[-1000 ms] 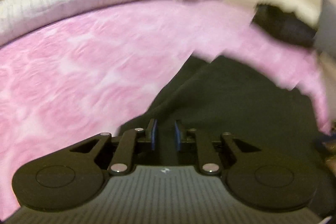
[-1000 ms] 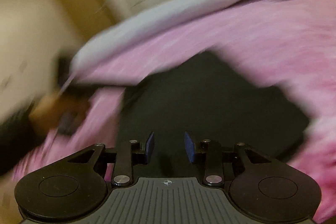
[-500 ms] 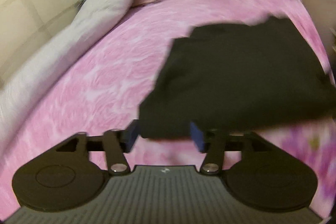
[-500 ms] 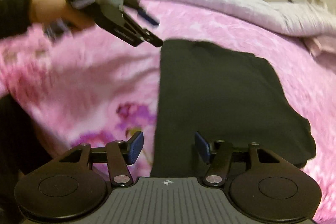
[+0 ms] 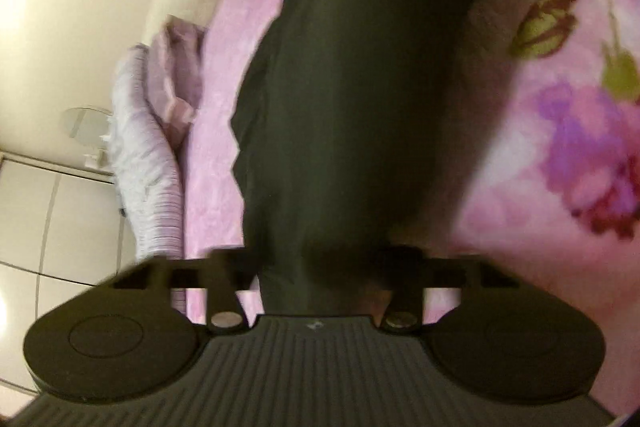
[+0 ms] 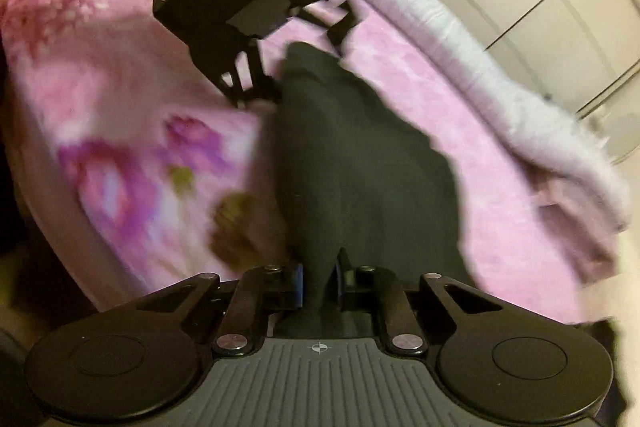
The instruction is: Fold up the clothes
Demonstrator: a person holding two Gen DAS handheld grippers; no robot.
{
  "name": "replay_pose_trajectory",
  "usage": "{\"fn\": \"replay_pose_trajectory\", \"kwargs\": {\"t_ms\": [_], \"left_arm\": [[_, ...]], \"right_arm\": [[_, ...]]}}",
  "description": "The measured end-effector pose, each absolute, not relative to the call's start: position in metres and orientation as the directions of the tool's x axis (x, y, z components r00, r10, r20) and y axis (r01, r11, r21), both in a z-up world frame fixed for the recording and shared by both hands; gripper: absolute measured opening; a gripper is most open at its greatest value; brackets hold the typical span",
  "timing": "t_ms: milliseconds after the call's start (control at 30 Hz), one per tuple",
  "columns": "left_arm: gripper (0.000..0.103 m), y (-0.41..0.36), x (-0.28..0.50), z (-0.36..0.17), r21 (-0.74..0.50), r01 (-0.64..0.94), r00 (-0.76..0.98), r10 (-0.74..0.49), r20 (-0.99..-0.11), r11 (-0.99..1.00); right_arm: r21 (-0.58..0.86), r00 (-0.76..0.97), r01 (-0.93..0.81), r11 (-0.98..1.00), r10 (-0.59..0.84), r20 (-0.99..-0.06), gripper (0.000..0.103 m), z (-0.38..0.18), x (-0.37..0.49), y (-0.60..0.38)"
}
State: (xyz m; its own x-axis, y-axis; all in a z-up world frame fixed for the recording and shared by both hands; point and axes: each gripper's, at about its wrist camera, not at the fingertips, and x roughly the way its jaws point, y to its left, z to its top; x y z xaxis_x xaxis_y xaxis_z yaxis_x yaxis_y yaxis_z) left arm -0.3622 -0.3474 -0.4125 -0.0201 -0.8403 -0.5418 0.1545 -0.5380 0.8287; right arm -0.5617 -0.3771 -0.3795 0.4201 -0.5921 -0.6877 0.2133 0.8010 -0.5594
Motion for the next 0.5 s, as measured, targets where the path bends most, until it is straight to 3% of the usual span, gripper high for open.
{"fn": "replay_pose_trajectory", "kwargs": {"t_ms": [233, 367, 433, 500], "left_arm": [[0.014, -0.298, -0.406, -0.414, 0.800, 0.220, -0.047, -0.825, -0.563, -0.558], [0.013, -0.295, -0.408, -0.410, 0.758, 0.337, -0.024, -0.810, -0.586, -0.558], [0.013, -0.300, -0.409, -0.399, 0.739, 0.367, -0.025, -0.800, -0.599, -0.565], [0.013, -0.303, -0.408, -0.390, 0.729, 0.379, -0.028, -0.794, -0.607, -0.570]], "right_arm": [[-0.637, 0.376, 0.238, 0.733, -0.674, -0.636, 0.017, -0.417, -0.590, -0.366], [-0.678, 0.350, 0.250, 0.691, -0.718, -0.602, 0.032, -0.439, -0.606, -0.360], [-0.700, 0.338, 0.254, 0.668, -0.739, -0.582, 0.047, -0.449, -0.613, -0.358], [-0.747, 0.346, 0.232, 0.623, -0.771, -0.535, 0.051, -0.463, -0.607, -0.360]]}}
